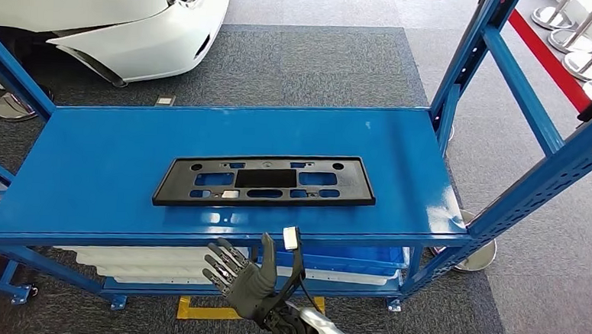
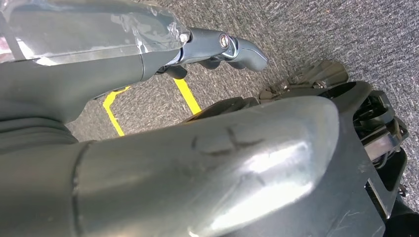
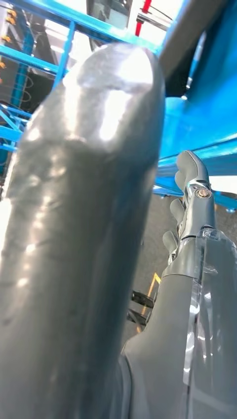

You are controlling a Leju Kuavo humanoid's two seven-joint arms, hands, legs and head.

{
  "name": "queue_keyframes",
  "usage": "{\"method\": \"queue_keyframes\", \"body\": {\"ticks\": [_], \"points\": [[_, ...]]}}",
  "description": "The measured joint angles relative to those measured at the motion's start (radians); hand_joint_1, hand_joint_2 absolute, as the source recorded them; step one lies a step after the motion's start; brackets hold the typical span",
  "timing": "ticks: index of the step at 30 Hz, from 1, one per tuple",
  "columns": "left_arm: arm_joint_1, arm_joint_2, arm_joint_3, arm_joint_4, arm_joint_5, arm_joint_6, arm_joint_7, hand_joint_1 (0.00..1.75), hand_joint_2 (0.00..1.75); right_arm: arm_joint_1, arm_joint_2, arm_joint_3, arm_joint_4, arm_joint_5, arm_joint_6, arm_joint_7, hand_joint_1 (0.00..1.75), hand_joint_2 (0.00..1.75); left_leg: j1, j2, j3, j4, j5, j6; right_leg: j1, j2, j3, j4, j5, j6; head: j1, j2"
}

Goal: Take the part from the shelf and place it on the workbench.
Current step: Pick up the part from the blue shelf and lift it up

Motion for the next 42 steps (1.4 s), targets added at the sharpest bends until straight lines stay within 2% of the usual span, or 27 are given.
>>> {"method": "queue_keyframes", "body": {"ticks": [9,14,27,31,35,38,40,42], "points": [[0.0,0.0,0.0,0.0,-0.01,-0.001,-0.007,0.0,0.0,-0.008,-0.001,0.0,-0.041,0.006,0.017,-0.021,0.0,0.0,0.0,0.0,0.0,0.0,0.0,0.0,0.0,0.0,0.0,0.0,0.0,0.0,0.0,0.0],[0.0,0.0,-0.002,0.0,-0.012,-0.006,-0.009,0.0,0.0,-0.016,-0.011,0.0,-0.075,0.065,0.018,-0.054,0.0,0.0,0.0,0.0,0.0,0.0,0.0,0.0,0.0,0.0,0.0,0.0,0.0,0.0,0.0,0.0],[0.001,0.002,-0.005,0.0,-0.002,-0.011,-0.014,0.0,0.0,-0.031,-0.096,-0.056,-0.3,0.285,-0.131,-0.096,0.0,0.0,0.0,0.0,0.0,0.001,0.0,0.0,0.0,0.0,0.0,0.0,0.0,0.0,0.0,0.0],[0.001,0.003,-0.005,0.0,0.003,-0.014,-0.015,0.0,0.0,-0.031,-0.132,-0.083,-0.377,0.364,-0.183,-0.095,0.0,1.75,0.0,0.0,0.0,0.001,0.0,0.0,0.0,0.0,0.0,0.0,0.001,0.001,0.0,0.0],[0.002,0.005,-0.005,0.0,0.016,-0.012,-0.019,0.0,0.0,-0.031,-0.173,-0.122,-0.456,0.494,-0.307,-0.075,0.0,1.75,0.0,0.0,0.0,0.002,0.0,0.0,0.0,0.0,0.0,0.0,0.001,0.001,0.0,0.0],[0.002,0.006,-0.005,0.0,0.029,-0.01,-0.022,0.0,0.0,-0.03,-0.215,-0.155,-0.527,0.65,-0.437,-0.014,0.0,1.75,0.0,0.0,0.0,0.002,0.0,0.0,0.0,0.0,0.0,0.0,0.001,0.001,0.0,0.0],[0.002,0.007,-0.004,0.001,0.038,-0.01,-0.024,0.0,0.0,-0.028,-0.248,-0.174,-0.575,0.808,-0.537,0.066,0.0,1.75,0.0,0.0,0.0,0.003,0.0,0.0,0.0,0.0,0.0,0.0,0.001,0.001,0.0,0.0],[0.002,0.007,-0.002,0.001,0.047,-0.01,-0.025,0.0,0.0,-0.021,-0.288,-0.191,-0.625,1.035,-0.616,0.203,0.0,1.75,0.0,0.0,0.0,0.003,0.0,0.0,-0.001,0.0,0.0,0.0,0.001,0.001,0.0,0.0]]}}
